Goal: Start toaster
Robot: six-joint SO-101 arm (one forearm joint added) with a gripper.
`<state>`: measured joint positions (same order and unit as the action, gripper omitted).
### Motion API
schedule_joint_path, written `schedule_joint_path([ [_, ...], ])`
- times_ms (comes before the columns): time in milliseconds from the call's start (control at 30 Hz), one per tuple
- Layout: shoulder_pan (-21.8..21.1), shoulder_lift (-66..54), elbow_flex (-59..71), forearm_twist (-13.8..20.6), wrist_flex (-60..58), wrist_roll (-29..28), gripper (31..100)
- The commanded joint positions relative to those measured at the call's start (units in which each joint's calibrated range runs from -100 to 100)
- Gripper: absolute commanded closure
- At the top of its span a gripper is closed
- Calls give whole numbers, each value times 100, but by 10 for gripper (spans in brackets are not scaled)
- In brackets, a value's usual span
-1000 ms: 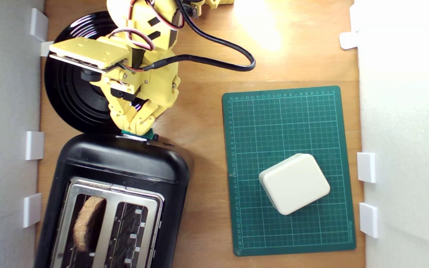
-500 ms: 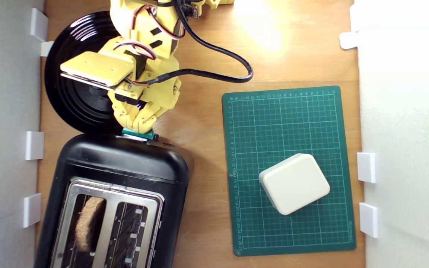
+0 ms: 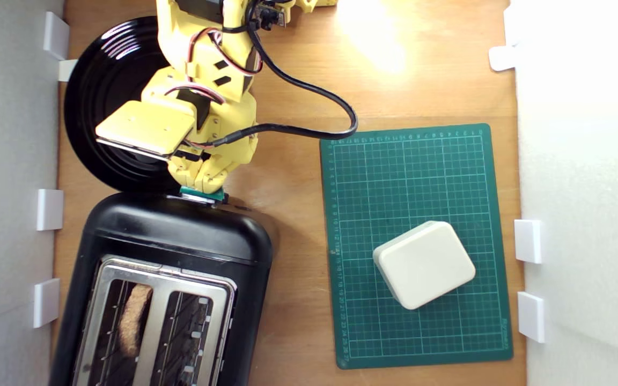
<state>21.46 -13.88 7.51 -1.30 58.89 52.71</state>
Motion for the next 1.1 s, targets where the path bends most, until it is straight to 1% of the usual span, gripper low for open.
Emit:
schedule_joint_path([
  [0,-27,73,-65,74,-103,48,988],
  [67,-27,97,-65,83,-103,53,988],
  [300,-265,256,-74,92,-103,11,989],
  [533,-234,505,-65,102,-112,32,989],
  [633,-234,555,-46,243,-112,6,989],
  [700,-234,597,-37,252,-112,6,989],
  [967,-242,655,481,243,-112,-5,989],
  [1067,-250,797,581,261,-112,-104,989],
])
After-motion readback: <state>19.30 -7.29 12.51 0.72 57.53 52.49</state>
